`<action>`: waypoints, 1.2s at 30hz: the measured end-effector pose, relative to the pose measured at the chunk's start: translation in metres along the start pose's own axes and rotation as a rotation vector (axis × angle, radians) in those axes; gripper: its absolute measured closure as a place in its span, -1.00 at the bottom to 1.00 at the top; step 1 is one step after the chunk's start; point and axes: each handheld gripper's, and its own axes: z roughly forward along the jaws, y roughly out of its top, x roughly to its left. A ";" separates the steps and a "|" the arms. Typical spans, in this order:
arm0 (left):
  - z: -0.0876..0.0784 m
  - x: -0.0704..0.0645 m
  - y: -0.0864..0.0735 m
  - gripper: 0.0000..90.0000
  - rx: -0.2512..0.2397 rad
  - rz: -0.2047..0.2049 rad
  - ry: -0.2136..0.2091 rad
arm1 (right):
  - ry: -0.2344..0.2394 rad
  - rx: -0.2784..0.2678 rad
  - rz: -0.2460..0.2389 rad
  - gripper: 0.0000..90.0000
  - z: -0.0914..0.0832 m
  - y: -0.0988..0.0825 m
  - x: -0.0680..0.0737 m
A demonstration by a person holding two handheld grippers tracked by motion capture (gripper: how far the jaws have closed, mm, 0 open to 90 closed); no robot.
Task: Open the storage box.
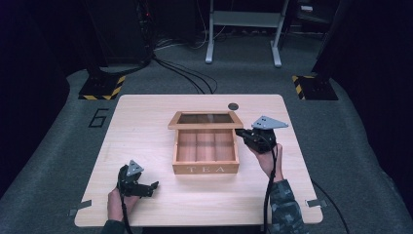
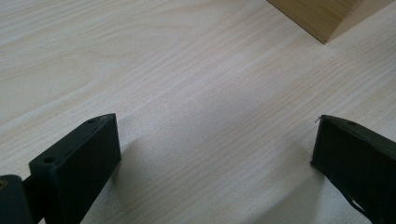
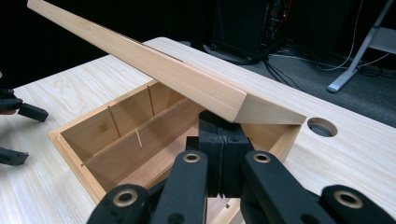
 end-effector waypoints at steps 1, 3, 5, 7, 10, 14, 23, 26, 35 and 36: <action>0.000 0.000 0.000 -0.98 -0.004 -0.006 0.001 | 0.005 0.002 -0.003 0.99 0.000 -0.002 0.000; 0.000 0.000 0.000 -0.98 -0.002 -0.003 0.000 | 0.006 0.007 0.002 0.99 0.001 -0.005 0.002; 0.000 0.000 0.000 -0.98 -0.003 -0.005 0.000 | 0.010 0.011 0.005 0.99 0.002 -0.009 0.003; 0.000 0.000 0.000 -0.98 -0.004 -0.005 0.001 | 0.012 0.018 0.007 0.99 0.003 -0.014 0.005; 0.000 0.000 0.000 -0.98 -0.004 -0.005 0.001 | 0.017 0.023 0.013 0.99 0.005 -0.021 0.008; 0.000 0.000 0.000 -0.98 0.001 -0.001 -0.003 | 0.020 0.028 0.021 0.99 0.007 -0.029 0.008; 0.001 -0.001 0.000 -0.98 -0.007 -0.006 0.007 | 0.026 0.048 0.050 0.99 0.010 -0.049 0.009; 0.001 -0.001 0.000 -0.98 -0.007 -0.006 0.006 | 0.027 0.051 0.057 0.99 0.011 -0.055 0.010; 0.000 0.000 0.000 -0.98 -0.004 -0.009 -0.001 | 0.020 0.065 0.070 0.99 0.013 -0.066 0.013; 0.000 0.000 0.000 -0.98 -0.002 -0.007 -0.001 | 0.018 0.066 0.074 0.99 0.013 -0.067 0.014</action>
